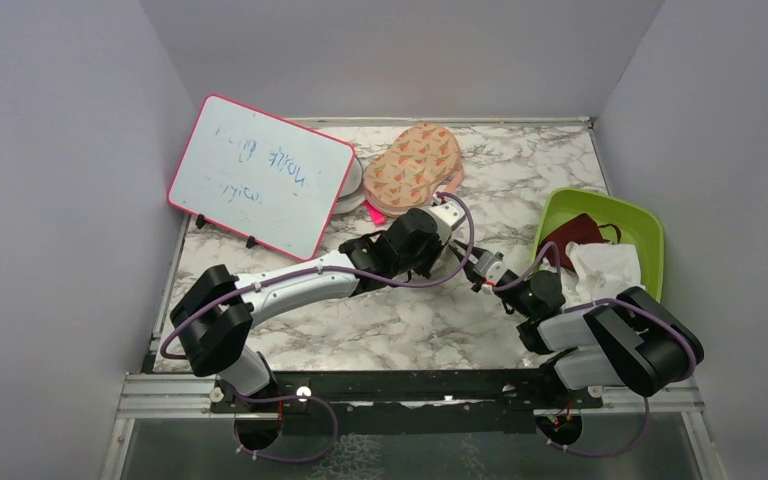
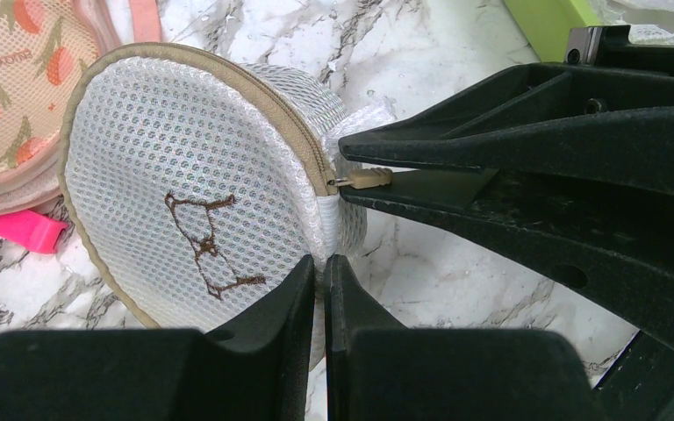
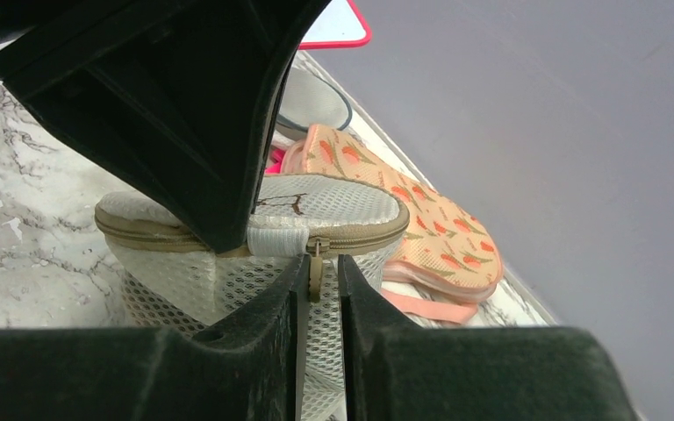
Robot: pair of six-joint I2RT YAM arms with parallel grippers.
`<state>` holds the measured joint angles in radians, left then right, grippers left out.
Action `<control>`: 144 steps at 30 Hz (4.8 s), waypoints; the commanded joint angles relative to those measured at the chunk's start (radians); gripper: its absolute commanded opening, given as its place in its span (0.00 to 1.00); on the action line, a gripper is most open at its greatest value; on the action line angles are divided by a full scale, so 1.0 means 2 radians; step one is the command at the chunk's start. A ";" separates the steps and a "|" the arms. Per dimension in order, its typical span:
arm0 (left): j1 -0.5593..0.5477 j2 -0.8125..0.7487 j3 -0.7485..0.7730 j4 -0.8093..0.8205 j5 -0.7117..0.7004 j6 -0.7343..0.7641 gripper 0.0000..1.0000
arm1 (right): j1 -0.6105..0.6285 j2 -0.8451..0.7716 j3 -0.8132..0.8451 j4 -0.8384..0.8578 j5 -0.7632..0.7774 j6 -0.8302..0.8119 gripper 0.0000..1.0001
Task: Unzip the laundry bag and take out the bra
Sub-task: Unzip the laundry bag at the center of the board.
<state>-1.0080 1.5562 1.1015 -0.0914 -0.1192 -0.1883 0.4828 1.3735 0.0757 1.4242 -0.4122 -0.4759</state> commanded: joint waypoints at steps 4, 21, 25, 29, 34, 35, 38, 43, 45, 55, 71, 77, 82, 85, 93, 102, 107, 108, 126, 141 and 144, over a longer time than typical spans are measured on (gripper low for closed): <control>0.000 -0.001 0.011 0.008 0.013 0.001 0.00 | 0.001 0.004 0.007 0.026 0.002 -0.001 0.13; -0.002 -0.011 -0.020 0.042 0.003 0.089 0.00 | 0.001 -0.013 0.043 -0.077 0.071 0.024 0.01; -0.016 -0.033 -0.049 0.047 0.014 0.193 0.00 | 0.001 -0.028 0.026 -0.068 0.076 0.012 0.01; -0.018 -0.048 -0.067 0.025 -0.055 0.250 0.00 | 0.001 -0.046 0.019 -0.074 0.085 0.022 0.01; -0.016 -0.063 -0.070 -0.029 -0.048 0.292 0.00 | 0.001 -0.043 0.023 -0.079 0.065 0.027 0.01; -0.014 -0.069 -0.074 -0.032 -0.045 0.299 0.00 | 0.001 -0.045 0.026 -0.086 0.047 0.027 0.01; -0.006 -0.079 -0.079 -0.039 -0.046 0.285 0.00 | 0.001 -0.048 0.035 -0.106 -0.005 0.028 0.01; 0.018 -0.082 -0.062 -0.053 0.003 0.168 0.18 | 0.001 -0.034 0.028 -0.074 -0.035 0.040 0.01; 0.018 -0.087 -0.067 -0.041 0.004 0.116 0.32 | 0.001 -0.028 0.031 -0.070 -0.042 0.039 0.01; 0.024 -0.058 -0.019 -0.009 0.003 -0.071 0.62 | 0.004 -0.028 0.038 -0.073 -0.075 0.030 0.01; 0.030 -0.009 0.003 -0.015 0.022 -0.039 0.39 | 0.006 -0.038 0.030 -0.074 -0.072 0.028 0.01; 0.030 0.001 0.010 -0.021 0.018 -0.013 0.18 | 0.006 -0.050 0.043 -0.116 -0.068 0.030 0.01; 0.030 -0.020 0.004 -0.035 0.015 0.047 0.04 | 0.006 -0.078 0.072 -0.223 -0.051 0.037 0.01; 0.029 -0.038 -0.001 -0.053 0.018 0.095 0.00 | 0.006 -0.098 0.094 -0.293 -0.037 0.034 0.01; 0.030 -0.088 -0.018 -0.080 0.013 0.188 0.00 | -0.025 -0.091 0.190 -0.432 -0.081 -0.016 0.01; 0.024 -0.120 -0.057 -0.061 0.034 0.201 0.00 | -0.059 -0.004 0.291 -0.510 -0.099 -0.075 0.01; 0.018 -0.134 -0.081 -0.051 0.038 0.188 0.00 | -0.061 0.057 0.324 -0.496 -0.122 -0.093 0.01; 0.017 -0.135 -0.085 -0.047 0.036 0.187 0.00 | -0.061 0.063 0.331 -0.497 -0.127 -0.094 0.01; 0.017 -0.139 -0.057 -0.038 0.041 0.122 0.56 | -0.054 -0.114 0.249 -0.542 -0.189 -0.004 0.01; 0.018 -0.053 0.055 -0.069 -0.013 -0.030 0.44 | -0.044 -0.154 0.238 -0.548 -0.194 0.015 0.01; 0.018 -0.043 0.069 -0.080 -0.014 -0.019 0.34 | -0.044 -0.154 0.236 -0.548 -0.194 0.016 0.01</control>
<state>-0.9707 1.4441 1.1854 -0.2123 -0.1066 -0.2192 0.3916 1.0779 0.5556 0.3210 -0.7727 -0.4599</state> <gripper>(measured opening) 0.396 0.014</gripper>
